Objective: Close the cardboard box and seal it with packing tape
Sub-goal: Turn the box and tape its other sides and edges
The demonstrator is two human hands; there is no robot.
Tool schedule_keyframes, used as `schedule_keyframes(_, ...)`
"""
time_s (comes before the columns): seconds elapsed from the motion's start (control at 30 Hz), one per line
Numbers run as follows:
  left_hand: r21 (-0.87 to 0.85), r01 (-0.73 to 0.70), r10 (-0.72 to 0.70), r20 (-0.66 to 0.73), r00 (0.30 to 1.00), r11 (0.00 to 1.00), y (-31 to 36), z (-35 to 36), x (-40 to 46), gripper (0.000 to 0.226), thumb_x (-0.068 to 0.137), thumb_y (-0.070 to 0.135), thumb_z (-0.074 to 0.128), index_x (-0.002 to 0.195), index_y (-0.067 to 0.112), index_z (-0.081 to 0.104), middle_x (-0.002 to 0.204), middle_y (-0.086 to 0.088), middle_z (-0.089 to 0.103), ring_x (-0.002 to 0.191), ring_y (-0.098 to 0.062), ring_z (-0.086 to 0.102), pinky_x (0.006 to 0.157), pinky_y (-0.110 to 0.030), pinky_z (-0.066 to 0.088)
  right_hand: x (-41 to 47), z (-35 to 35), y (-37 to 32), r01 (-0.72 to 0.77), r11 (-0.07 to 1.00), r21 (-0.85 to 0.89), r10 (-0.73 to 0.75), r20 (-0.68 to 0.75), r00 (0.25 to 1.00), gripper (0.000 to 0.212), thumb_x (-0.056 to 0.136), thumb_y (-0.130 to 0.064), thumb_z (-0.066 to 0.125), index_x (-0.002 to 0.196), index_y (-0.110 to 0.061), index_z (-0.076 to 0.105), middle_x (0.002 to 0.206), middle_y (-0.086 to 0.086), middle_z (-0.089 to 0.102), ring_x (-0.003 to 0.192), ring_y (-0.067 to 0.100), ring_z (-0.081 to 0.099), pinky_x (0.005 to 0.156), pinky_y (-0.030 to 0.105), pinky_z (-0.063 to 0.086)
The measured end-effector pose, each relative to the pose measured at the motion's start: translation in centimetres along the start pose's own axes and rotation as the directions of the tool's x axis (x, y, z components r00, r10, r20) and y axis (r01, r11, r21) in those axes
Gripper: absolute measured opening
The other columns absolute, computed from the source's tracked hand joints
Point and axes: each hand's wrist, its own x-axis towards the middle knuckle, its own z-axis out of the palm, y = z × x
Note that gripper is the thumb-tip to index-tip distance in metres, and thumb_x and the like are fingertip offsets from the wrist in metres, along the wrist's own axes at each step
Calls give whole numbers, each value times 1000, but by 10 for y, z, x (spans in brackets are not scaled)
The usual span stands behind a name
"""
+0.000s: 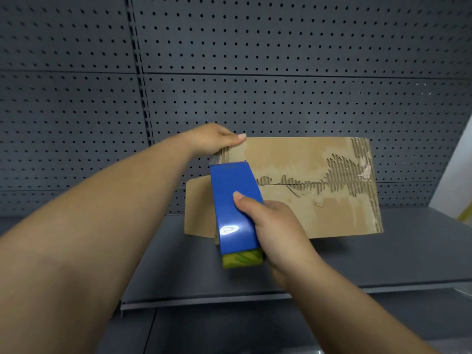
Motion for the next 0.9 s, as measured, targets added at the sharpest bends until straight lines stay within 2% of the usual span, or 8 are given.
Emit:
schedule_keyframes(0.07, 3, -36, 36, -104, 994, 999, 2, 1, -2, 53, 87, 53, 53, 132, 24, 51, 133, 4, 53, 127, -17, 46, 105, -29, 32, 1, 1, 0, -1, 1000, 10, 1, 7, 1000, 31, 86, -34, 61, 90, -4, 69, 87, 11, 71, 78, 25, 66, 75, 36, 51)
schedule_keyframes(0.13, 260, -78, 140, -231, 963, 963, 6, 4, -5, 57, 89, 50, 51, 140, 25, 40, 147, 1, 39, 136, -19, 35, 116, -41, 17, 2, 2, -1, -4, 1000, 15, 4, 4, 1000, 30, 86, -33, 62, 89, -4, 69, 84, 9, 71, 76, 24, 66, 73, 36, 51)
schedule_keyframes(0.2, 541, -160, 316, -210, 925, 826, 10, 9, -10, 48, 96, 41, 42, 141, 26, 38, 152, 1, 30, 141, -19, 25, 117, -46, 2, 2, 3, 1, -5, 1000, 15, 5, -3, 1000, 32, 86, -33, 62, 89, -3, 69, 83, 11, 70, 76, 26, 66, 74, 37, 51)
schedule_keyframes(0.27, 628, -234, 388, -118, 914, 742, 10, 14, -13, 42, 100, 32, 33, 142, 25, 37, 152, 0, 31, 141, -18, 25, 116, -44, 0, 2, 5, 3, -4, 1000, 9, 4, -6, 1000, 32, 85, -34, 62, 88, -3, 69, 83, 12, 70, 77, 28, 66, 73, 38, 51)
schedule_keyframes(0.43, 460, -229, 236, 43, 971, 858, 4, 14, -15, 53, 96, 53, 20, 143, 29, 31, 144, 3, 43, 133, -17, 37, 114, -43, 12, -2, 10, 11, -5, 1000, -2, 5, 1, 1000, 25, 86, -34, 61, 83, -11, 70, 79, 4, 71, 74, 22, 67, 66, 31, 51)
schedule_keyframes(0.53, 479, -244, 261, 33, 965, 843, 4, 13, -13, 48, 93, 57, 25, 109, 18, 50, 97, 0, 61, 95, -21, 55, 85, -39, 41, -5, 14, 14, -4, 1000, 9, 4, 3, 1000, 23, 88, -34, 60, 78, -14, 68, 76, 2, 70, 66, 16, 66, 51, 23, 49)
schedule_keyframes(0.6, 537, -239, 297, -22, 954, 809, 2, 17, -7, 51, 93, 57, 27, 102, 12, 49, 88, -5, 60, 85, -24, 55, 69, -35, 41, -9, 18, 17, 2, 999, 35, -2, -13, 1000, 21, 88, -33, 60, 78, -16, 67, 75, 1, 69, 62, 12, 65, 45, 22, 48)
schedule_keyframes(0.9, 549, -223, 293, -41, 955, 805, -2, 20, 9, 48, 96, 53, 26, 106, 13, 51, 91, -6, 58, 84, -22, 52, 67, -31, 36, -16, 28, 35, 37, 998, 40, -32, -123, 992, 36, 87, -37, 61, 92, -1, 63, 91, 19, 68, 76, 24, 63, 78, 49, 54)
